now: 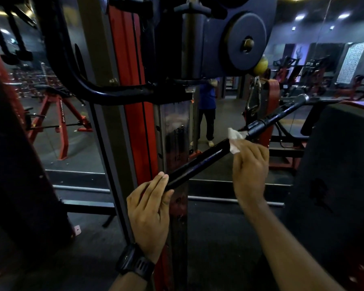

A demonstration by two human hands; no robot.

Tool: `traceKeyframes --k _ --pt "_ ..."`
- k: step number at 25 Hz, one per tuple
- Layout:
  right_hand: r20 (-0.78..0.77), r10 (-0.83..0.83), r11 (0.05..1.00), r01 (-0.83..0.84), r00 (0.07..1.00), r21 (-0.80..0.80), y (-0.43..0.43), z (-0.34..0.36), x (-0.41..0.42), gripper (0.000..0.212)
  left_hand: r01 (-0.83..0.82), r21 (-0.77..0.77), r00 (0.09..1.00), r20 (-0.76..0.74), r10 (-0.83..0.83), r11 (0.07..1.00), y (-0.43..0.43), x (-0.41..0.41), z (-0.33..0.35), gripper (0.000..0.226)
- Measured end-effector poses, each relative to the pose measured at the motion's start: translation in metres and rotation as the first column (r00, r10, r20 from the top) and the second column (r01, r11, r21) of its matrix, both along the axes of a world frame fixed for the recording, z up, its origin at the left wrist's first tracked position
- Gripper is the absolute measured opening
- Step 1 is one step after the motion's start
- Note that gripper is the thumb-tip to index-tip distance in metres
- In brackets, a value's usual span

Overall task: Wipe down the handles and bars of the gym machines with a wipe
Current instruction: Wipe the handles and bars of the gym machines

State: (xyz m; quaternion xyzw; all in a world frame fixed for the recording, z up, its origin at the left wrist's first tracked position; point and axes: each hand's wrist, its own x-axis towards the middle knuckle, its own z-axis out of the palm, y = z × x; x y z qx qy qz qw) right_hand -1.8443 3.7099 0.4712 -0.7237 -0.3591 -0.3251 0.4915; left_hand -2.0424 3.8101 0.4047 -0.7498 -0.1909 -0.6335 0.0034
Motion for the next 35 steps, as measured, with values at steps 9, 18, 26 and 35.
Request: traceKeyframes --k 9,18,26,35 --pt "-0.473 0.878 0.465 0.108 0.066 0.879 0.03 0.024 -0.047 0.02 -0.017 -0.008 0.998 -0.057 0.017 1.0 0.003 -0.005 -0.002 0.039" --pt "-0.436 0.898 0.44 0.084 -0.06 0.894 0.027 0.007 -0.071 0.023 -0.048 -0.046 0.998 -0.033 0.047 0.998 0.007 -0.006 0.0 0.037" --pt "-0.523 0.836 0.526 -0.032 -0.164 0.85 0.032 -0.001 -0.117 0.025 -0.017 -0.04 1.0 -0.014 0.017 0.999 0.003 -0.004 0.005 0.036" --pt "-0.499 0.833 0.521 0.035 -0.242 0.853 0.03 -0.003 -0.142 0.022 -0.05 0.036 0.996 -0.072 0.053 0.998 0.001 -0.014 0.008 0.034"
